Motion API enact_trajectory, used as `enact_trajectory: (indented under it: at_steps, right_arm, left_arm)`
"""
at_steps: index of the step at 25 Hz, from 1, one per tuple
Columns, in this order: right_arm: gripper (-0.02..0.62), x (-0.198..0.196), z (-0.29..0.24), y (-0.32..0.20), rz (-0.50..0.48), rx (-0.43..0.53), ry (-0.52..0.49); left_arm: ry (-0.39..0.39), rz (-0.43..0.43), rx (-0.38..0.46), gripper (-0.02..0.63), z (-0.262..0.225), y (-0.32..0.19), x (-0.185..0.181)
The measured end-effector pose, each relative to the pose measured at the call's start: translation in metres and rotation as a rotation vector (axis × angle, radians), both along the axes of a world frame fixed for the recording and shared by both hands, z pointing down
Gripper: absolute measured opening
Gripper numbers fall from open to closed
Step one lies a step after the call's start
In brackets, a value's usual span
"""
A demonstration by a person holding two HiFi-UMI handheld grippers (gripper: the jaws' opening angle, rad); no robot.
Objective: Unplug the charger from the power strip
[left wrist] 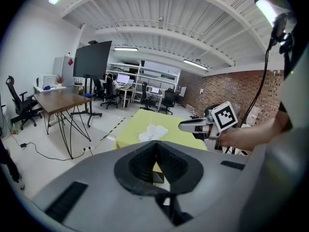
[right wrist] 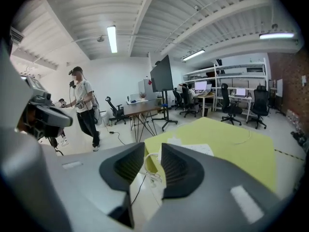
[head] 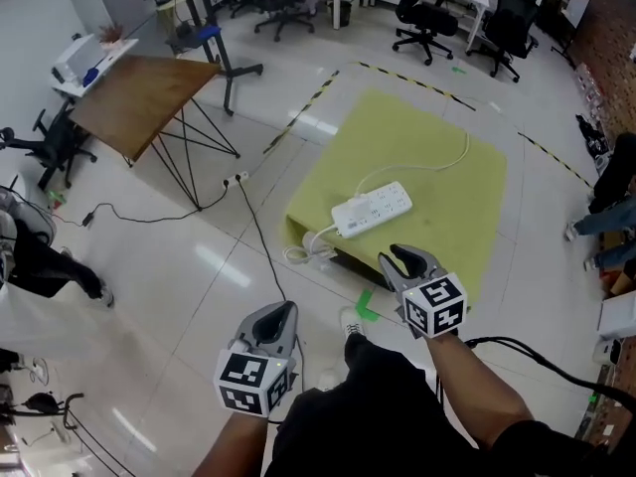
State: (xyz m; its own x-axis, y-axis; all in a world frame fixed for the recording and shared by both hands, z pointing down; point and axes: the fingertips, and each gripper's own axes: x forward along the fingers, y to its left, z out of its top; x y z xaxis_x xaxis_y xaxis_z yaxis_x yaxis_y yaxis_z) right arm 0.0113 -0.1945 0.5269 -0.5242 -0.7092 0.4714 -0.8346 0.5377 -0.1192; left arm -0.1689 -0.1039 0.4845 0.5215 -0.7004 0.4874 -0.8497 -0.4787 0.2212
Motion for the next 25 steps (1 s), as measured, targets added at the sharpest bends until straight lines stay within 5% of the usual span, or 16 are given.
enact_trajectory:
  at_steps: [12, 25]
  right_arm:
    - [0.268, -0.015, 0.086, -0.117, -0.023, -0.103, 0.113]
    - [0.289, -0.035, 0.132, -0.165, -0.036, -0.12, 0.213]
  left_arm:
    - [-0.045, -0.083, -0.074, 0.006, 0.022, -0.059, -0.003]
    - [-0.063, -0.163, -0.108, 0.006, 0.031, -0.087, -0.017]
